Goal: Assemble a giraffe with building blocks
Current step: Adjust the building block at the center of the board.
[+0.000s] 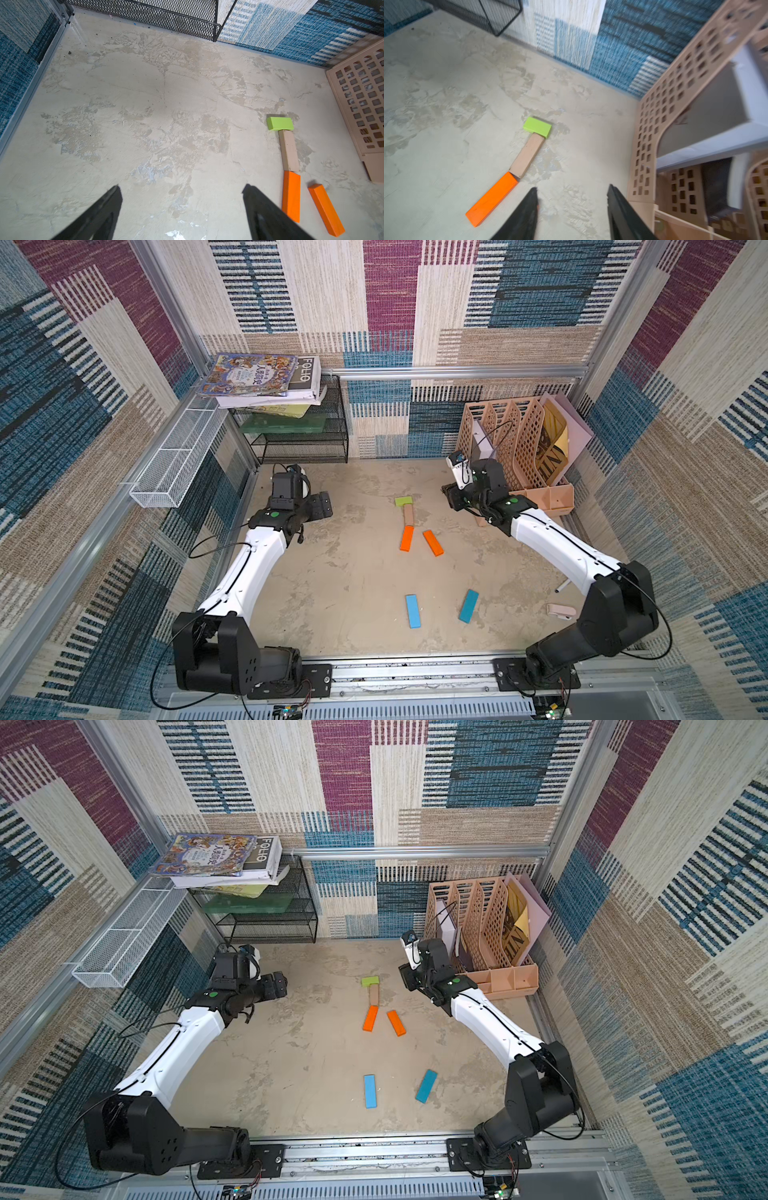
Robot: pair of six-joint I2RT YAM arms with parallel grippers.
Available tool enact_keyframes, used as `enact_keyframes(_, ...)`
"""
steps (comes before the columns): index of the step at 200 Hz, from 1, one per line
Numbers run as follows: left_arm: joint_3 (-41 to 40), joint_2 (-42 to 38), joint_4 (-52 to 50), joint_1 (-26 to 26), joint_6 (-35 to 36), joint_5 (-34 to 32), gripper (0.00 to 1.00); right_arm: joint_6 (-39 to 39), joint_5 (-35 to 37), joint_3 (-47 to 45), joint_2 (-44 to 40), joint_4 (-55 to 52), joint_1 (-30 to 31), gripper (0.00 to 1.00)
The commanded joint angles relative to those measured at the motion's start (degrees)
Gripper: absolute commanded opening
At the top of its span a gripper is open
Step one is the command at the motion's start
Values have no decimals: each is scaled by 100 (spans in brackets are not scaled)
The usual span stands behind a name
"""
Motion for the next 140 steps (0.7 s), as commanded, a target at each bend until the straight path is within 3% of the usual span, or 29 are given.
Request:
enact_keyframes(1, 29, -12, 13, -6, 31, 11, 95, 336, -600, 796, 940, -1674, 48, 45)
enact_keyframes(15, 16, -25, 21, -1, 36, 1, 95, 402, -690, 687, 1286, -1777, 95, 49)
enact_keyframes(44, 16, -12, 24, -1, 40, 1, 95, 500, -672, -149, 1138, -1090, 299, 56)
enact_keyframes(74, 42, 22, 8, -6, 31, 22, 95, 440, -682, -300, 1311, -1120, 443, 60)
enact_keyframes(140, 25, -8, 19, -1, 31, 30, 95, 532, -272, -590, 1333, -841, 623, 58)
